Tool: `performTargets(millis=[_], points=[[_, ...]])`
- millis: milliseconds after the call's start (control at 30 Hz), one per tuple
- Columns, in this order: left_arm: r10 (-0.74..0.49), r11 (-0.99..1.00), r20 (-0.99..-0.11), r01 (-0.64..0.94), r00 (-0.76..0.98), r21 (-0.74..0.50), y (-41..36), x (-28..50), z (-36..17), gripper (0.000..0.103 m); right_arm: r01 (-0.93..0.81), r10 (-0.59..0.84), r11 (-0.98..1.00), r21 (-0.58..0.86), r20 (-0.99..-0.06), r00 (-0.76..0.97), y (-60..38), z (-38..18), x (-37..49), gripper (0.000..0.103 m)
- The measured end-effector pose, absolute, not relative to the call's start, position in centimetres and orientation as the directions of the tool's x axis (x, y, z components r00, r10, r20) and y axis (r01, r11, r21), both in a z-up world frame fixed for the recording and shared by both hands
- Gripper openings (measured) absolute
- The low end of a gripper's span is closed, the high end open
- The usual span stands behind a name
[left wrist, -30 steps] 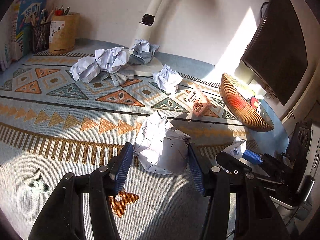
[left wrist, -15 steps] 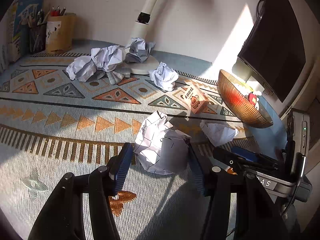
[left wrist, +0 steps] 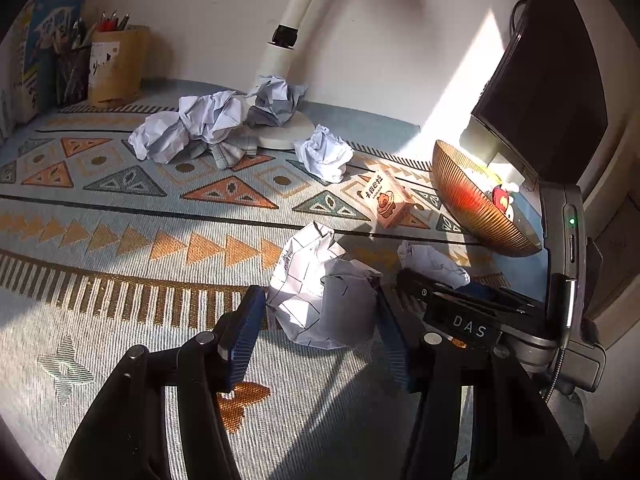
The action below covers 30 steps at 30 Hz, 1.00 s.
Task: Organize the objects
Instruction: 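Carry both paper balls to the amber bowl and open both grippers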
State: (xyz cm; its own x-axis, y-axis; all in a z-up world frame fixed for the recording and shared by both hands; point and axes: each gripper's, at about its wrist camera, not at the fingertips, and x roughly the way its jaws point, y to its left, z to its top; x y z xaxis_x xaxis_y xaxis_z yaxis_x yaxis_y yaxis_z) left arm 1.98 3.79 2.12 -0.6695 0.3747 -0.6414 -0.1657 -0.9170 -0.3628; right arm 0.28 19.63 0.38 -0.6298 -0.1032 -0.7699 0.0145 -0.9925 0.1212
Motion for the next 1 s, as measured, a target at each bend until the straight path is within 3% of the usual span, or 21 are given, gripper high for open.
performTargets(millis=[300,567,767,800,833,867,900,1000], points=[[0.332,-0.943,-0.664,-0.215,-0.67,-0.255,6.8,1.9,3.7,0.053,-0.065,-0.083,-0.98,0.186,-0.688,-0.721,23.4,4.2,4.1,0.044],[0.606,-0.793,-0.497,-0.52,-0.621,-0.317,17.0,-2.9,14.6,0.053,-0.26,0.161,-0.953,0.158,-0.463,-0.872,33.3,15.7,5.5,0.044],[0.67,-0.736,-0.486,-0.588,-0.561,-0.336,24.1,-8.7,15.0,0.053,-0.383,0.253,-0.908,0.17,-0.506,-0.824,39.0,14.9,1.6,0.047],[0.679,-0.727,-0.493,-0.593,-0.544,-0.346,25.0,-9.5,14.3,0.057,-0.387,0.249,-0.906,0.172,-0.523,-0.815,39.6,14.5,0.9,0.05],[0.684,-0.722,-0.497,-0.595,-0.534,-0.354,25.8,-10.3,13.6,0.06,-0.393,0.249,-0.904,0.169,-0.54,-0.804,40.2,14.1,0.4,0.061],[0.668,-0.737,-0.509,-0.58,-0.543,-0.348,26.5,-10.9,12.9,0.074,-0.4,0.251,-0.901,0.167,-0.551,-0.796,40.7,13.7,0.0,0.07],[0.648,-0.754,-0.522,-0.56,-0.554,-0.342,26.9,-11.5,12.2,0.084,-0.398,0.25,-0.902,0.166,-0.551,-0.796,41.0,13.5,-0.2,0.07],[0.646,-0.758,-0.544,-0.538,-0.537,-0.369,26.9,-12.6,11.1,0.085,-0.401,0.262,-0.902,0.161,-0.535,-0.803,41.3,13.6,0.4,0.07]])
